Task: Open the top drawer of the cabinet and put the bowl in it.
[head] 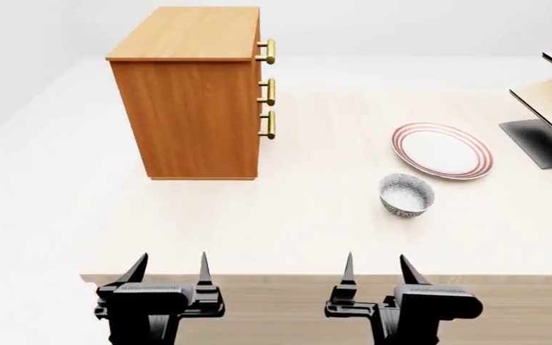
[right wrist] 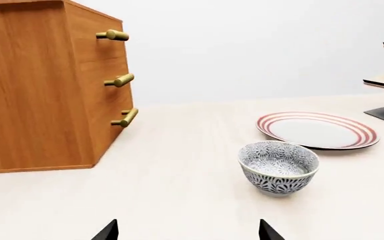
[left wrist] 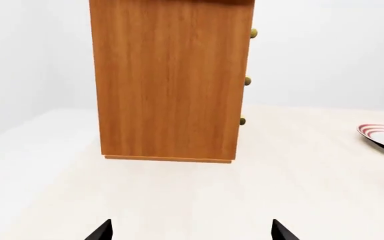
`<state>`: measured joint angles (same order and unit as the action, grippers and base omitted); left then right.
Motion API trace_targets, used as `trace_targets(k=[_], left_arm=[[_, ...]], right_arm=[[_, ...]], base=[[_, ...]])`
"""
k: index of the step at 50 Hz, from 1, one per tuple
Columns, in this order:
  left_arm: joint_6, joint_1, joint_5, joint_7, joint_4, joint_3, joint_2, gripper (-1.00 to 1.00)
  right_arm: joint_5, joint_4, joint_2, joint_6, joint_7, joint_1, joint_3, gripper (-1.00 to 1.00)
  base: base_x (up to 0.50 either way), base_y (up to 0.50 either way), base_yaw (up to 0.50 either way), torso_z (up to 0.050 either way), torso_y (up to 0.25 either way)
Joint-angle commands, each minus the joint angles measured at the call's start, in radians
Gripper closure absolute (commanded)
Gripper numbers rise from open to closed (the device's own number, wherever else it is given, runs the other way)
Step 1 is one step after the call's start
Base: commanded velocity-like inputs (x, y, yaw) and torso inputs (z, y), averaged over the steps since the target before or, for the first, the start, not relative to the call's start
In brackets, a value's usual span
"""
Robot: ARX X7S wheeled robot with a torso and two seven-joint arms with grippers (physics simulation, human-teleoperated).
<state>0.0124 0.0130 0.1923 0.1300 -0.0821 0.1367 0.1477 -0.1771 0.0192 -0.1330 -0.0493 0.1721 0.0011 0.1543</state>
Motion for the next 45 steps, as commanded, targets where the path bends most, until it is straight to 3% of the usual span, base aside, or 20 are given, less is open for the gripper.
trace_targets(k=[1,4,7,13,17,21,26,31,34,38,41,45], left_arm=[[0.016,-0.025,0.023,0.019,-0.007,-0.016,0.011,-1.0],[0.043,-0.099,0.047,0.054,0.011,-0.076,0.026,-1.0],[0.049,-0.258,0.051,0.123,0.115,-0.178,0.057,-1.0],[-0.061,-0.652,-0.084,0.288,0.558,-0.292,0.206,-1.0],[-0.185,-0.86,-0.153,0.343,0.9,-0.283,0.269,-1.0],[-0.393,-1.115,-0.227,0.397,1.387,-0.23,0.31,-1.0],[-0.279,-1.176,-0.248,0.446,1.391,-0.182,0.316,-1.0],[-0.181,-1.231,-0.237,0.448,1.391,-0.127,0.318,-1.0],[-0.151,-1.245,-0.227,0.445,1.391,-0.101,0.318,-1.0],[-0.122,-1.251,-0.209,0.434,1.391,-0.092,0.318,-1.0],[-0.117,-1.25,-0.206,0.423,1.391,-0.077,0.318,-1.0],[-0.117,-1.251,-0.203,0.399,1.391,-0.061,0.317,-1.0]], right_arm=[[-0.012,0.01,-0.01,0.0,0.009,0.001,0.006,-1.0],[-0.015,0.022,-0.014,0.003,0.01,-0.001,0.008,-1.0],[-0.02,0.037,-0.02,0.007,0.01,-0.006,0.011,-1.0],[-0.032,0.07,-0.031,0.01,0.013,-0.017,0.008,-1.0],[-0.037,0.086,-0.035,0.015,0.015,-0.02,0.01,-1.0],[-0.04,0.124,-0.045,0.03,0.021,-0.026,0.011,-1.0],[-0.051,0.211,-0.064,0.073,0.034,-0.041,0.009,-1.0],[-0.125,0.429,-0.132,0.245,0.054,-0.007,-0.026,-1.0],[-0.176,0.543,-0.192,0.409,0.075,0.108,-0.062,-1.0],[-0.285,0.555,-0.274,0.681,0.067,0.461,-0.103,-1.0],[-0.285,0.381,-0.297,0.76,0.018,0.746,-0.067,-1.0],[-0.177,-0.018,-0.278,0.682,-0.09,1.075,0.05,-1.0]], base=[[0.0,0.0,0.0,0.0,0.0],[0.0,0.0,0.0,0.0,0.0],[0.0,0.0,0.0,0.0,0.0],[0.0,0.0,0.0,0.0,0.0],[0.0,0.0,0.0,0.0,0.0],[0.0,0.0,0.0,0.0,0.0],[0.0,0.0,0.0,0.0,0.0],[0.0,0.0,0.0,0.0,0.0],[0.0,0.0,0.0,0.0,0.0],[0.0,0.0,0.0,0.0,0.0],[0.0,0.0,0.0,0.0,0.0],[0.0,0.0,0.0,0.0,0.0]])
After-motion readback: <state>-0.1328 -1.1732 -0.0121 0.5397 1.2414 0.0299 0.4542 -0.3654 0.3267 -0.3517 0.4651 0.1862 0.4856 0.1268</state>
